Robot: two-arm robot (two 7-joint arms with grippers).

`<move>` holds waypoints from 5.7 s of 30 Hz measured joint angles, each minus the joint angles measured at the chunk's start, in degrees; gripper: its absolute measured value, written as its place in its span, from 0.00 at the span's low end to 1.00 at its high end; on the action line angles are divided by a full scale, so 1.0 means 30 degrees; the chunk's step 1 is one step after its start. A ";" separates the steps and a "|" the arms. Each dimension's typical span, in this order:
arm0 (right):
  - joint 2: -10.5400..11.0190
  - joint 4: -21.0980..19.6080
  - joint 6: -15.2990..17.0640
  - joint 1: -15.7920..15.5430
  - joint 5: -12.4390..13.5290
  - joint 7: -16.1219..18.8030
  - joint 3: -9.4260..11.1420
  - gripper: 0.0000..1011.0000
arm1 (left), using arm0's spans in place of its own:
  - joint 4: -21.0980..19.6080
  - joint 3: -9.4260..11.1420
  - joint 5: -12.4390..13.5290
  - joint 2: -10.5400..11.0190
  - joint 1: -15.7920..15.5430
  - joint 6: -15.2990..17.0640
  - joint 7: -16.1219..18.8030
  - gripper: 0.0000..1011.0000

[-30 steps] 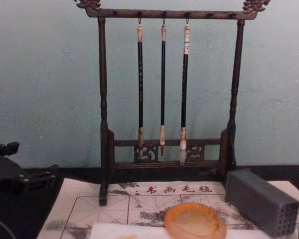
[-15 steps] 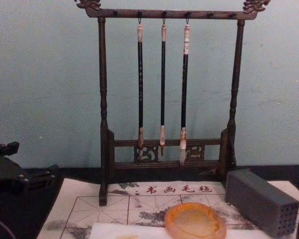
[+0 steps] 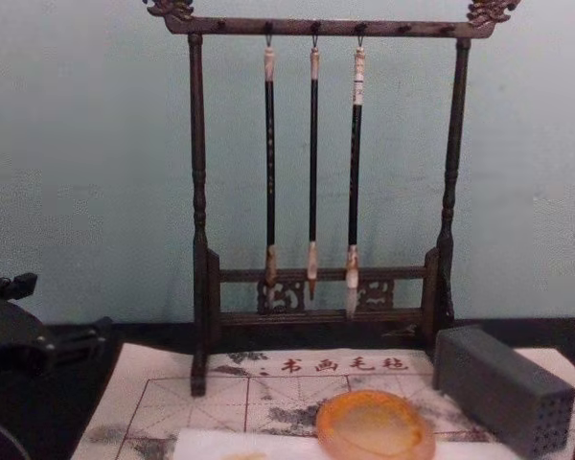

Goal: Pick up the brush from the inkstone, write on the paper, then place the brush back to its original position.

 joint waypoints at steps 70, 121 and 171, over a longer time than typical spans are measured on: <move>-0.2791 0.0508 0.9619 0.5601 0.4799 -0.6486 -0.1578 0.20 | 0.0000 -0.0001 0.0000 0.0000 0.0000 0.0000 0.0000 0.99; -0.4568 0.3089 1.3802 0.7750 1.0417 -1.2442 -0.1862 0.20 | 0.0000 -0.0001 0.0000 0.0000 -0.0001 -0.0001 0.0000 0.99; -0.3770 0.2657 1.3773 0.7378 1.1876 -1.3267 -0.2558 0.24 | 0.0000 -0.0001 0.0000 0.0000 -0.0001 0.0000 0.0000 0.99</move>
